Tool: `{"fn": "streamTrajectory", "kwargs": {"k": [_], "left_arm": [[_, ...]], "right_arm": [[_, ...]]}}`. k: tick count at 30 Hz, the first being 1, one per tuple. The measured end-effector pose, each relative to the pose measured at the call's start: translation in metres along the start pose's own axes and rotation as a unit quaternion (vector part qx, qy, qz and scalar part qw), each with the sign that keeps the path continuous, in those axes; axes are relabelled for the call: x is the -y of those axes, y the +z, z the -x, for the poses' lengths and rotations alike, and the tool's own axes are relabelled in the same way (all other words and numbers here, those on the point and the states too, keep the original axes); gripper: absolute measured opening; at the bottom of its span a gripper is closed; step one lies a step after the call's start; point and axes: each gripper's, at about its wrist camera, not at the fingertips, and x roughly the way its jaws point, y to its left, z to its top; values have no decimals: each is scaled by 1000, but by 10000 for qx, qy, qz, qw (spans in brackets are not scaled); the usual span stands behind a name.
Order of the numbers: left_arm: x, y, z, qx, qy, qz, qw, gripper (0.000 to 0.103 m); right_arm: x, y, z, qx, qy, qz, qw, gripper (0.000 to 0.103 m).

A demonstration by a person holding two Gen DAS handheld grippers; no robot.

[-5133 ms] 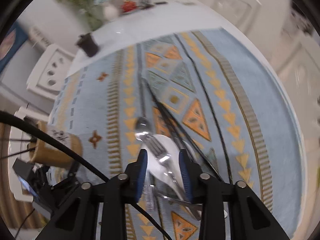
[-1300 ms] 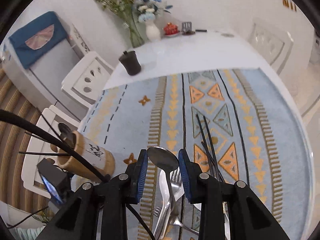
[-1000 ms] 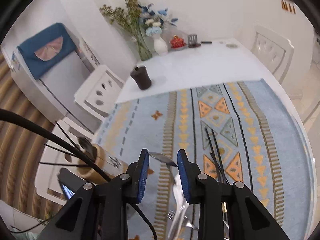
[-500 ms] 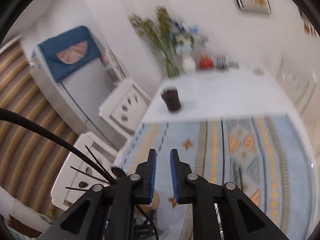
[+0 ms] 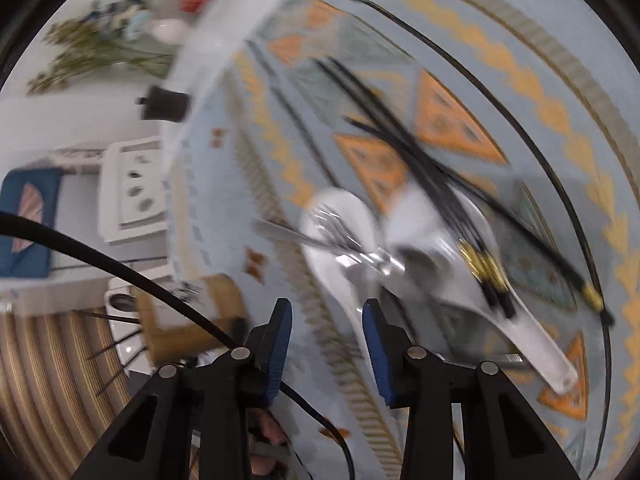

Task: Organize utensils
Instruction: 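Lift the silver spoon with the right gripper over the wooden cup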

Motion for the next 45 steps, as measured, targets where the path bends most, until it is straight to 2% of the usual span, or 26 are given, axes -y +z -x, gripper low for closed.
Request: {"fn": "streamTrajectory", "kwargs": {"k": [4,7,11,14,16,20,24,29,31,37,45], "left_arm": [[0,1,-1,-25,2,-12,10000,101],[0,1,-1,-27,4,-15,10000,101],[0,2,-1,-33,7,-18,10000,101],[1,2,-2,-43,13,-29,10000,101],[0,2,-2,-52,9,-28,10000,101],[0,2,-4,-61,5,-31,10000,101],[1,2,-5,-64,4,-29,10000,101],[0,2,-5,-64,3,-31,10000,101],[0,2,-5,-66,2,-27,10000,101],[0,2,-5,-59,9,-34,10000,101],[1,2,-5,-59,12,-36,10000,101]], "right_arm": [[20,-4,-8,71,-157,-378,9991,35],[32,0,-7,327,-160,-556,9978,35],[49,8,-8,533,319,-961,9934,35],[56,16,-11,786,871,-1382,9834,31],[54,22,-12,941,943,-1421,9808,29],[32,35,-21,965,759,-1111,9862,14],[16,34,-21,1024,347,-569,9925,13],[20,36,-19,1070,339,-494,9925,9],[14,34,-10,1240,314,-445,9908,7],[-11,29,34,1603,608,-171,9850,5],[-80,21,92,1904,1124,672,9729,5]]}}
